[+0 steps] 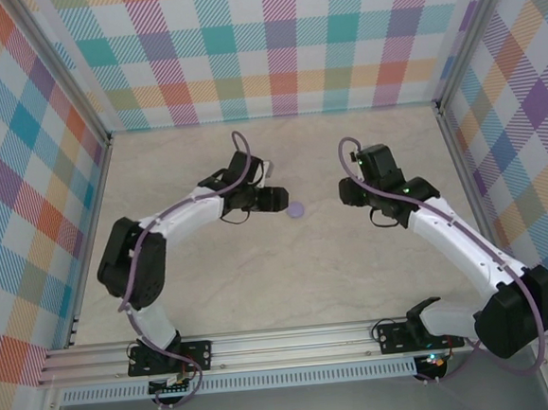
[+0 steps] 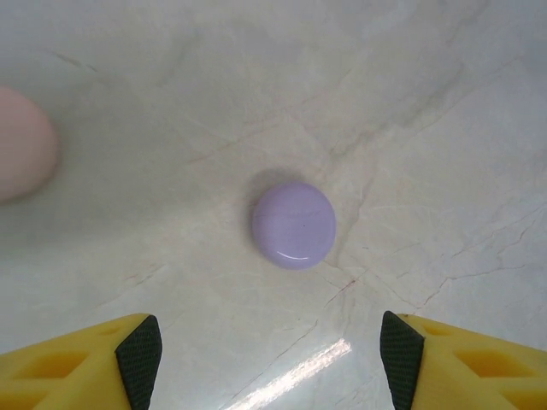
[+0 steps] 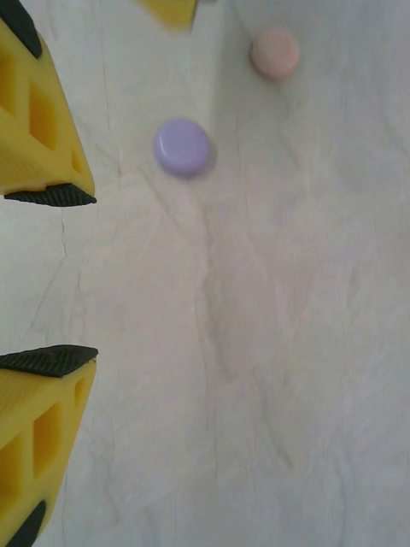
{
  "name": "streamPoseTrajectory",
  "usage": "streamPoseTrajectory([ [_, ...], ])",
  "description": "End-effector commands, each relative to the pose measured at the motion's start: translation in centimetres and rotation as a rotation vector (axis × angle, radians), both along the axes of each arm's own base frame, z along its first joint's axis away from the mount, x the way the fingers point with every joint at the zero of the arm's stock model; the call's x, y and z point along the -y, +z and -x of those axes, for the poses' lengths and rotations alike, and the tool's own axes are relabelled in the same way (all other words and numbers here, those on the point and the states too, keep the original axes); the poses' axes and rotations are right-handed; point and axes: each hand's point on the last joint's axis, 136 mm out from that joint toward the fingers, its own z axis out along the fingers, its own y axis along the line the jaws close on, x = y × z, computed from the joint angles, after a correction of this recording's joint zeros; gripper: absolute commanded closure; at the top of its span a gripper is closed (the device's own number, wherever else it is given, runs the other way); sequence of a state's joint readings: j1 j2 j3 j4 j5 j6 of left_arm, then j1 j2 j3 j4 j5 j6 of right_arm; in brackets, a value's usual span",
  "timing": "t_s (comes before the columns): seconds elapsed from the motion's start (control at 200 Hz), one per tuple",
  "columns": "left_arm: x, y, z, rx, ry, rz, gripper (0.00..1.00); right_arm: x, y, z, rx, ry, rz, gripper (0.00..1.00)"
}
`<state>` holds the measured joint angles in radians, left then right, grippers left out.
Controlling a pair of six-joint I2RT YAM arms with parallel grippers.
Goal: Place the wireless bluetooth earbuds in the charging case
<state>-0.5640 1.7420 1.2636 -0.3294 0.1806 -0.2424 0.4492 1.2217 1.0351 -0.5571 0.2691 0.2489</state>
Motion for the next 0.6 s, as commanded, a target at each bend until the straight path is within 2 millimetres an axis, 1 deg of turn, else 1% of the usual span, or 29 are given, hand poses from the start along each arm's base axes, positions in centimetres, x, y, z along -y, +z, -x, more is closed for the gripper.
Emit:
streamPoseTrajectory([
  [0.0,-3.7,2.0,-0.1,0.104,0.052,-0.135,0.30,2.7,1.2,-1.3,0.125,-0.111,0.091,0.52],
  [0.07,-5.2,3.4,-0.2,0.164,0.082,-0.175,0.29,3.7,0.8,-1.6,0.148,-0.147,0.123,0.52],
  [0.145,-6.9,4.8,-0.5,0.230,0.128,-0.220,0.28,4.6,0.3,-1.8,0.169,-0.175,0.155,0.49],
  [0.27,-9.9,5.9,-1.0,0.328,0.192,-0.320,0.26,6.1,-0.6,-2.2,0.204,-0.198,0.206,0.48],
  [0.36,-11.9,5.9,-1.3,0.393,0.235,-0.407,0.25,7.5,-1.6,-2.5,0.206,-0.228,0.223,0.48],
  [0.41,-12.9,6.2,-1.7,0.447,0.270,-0.442,0.23,8.3,-2.2,-2.6,0.209,-0.251,0.223,0.48],
  [0.505,-14.8,5.2,-1.7,0.487,0.313,-0.496,0.19,9.4,-3.2,-2.7,0.225,-0.278,0.220,0.49],
  [0.595,-16.4,4.4,-1.7,0.510,0.347,-0.523,0.18,10.2,-4.1,-2.9,0.237,-0.294,0.214,0.46],
])
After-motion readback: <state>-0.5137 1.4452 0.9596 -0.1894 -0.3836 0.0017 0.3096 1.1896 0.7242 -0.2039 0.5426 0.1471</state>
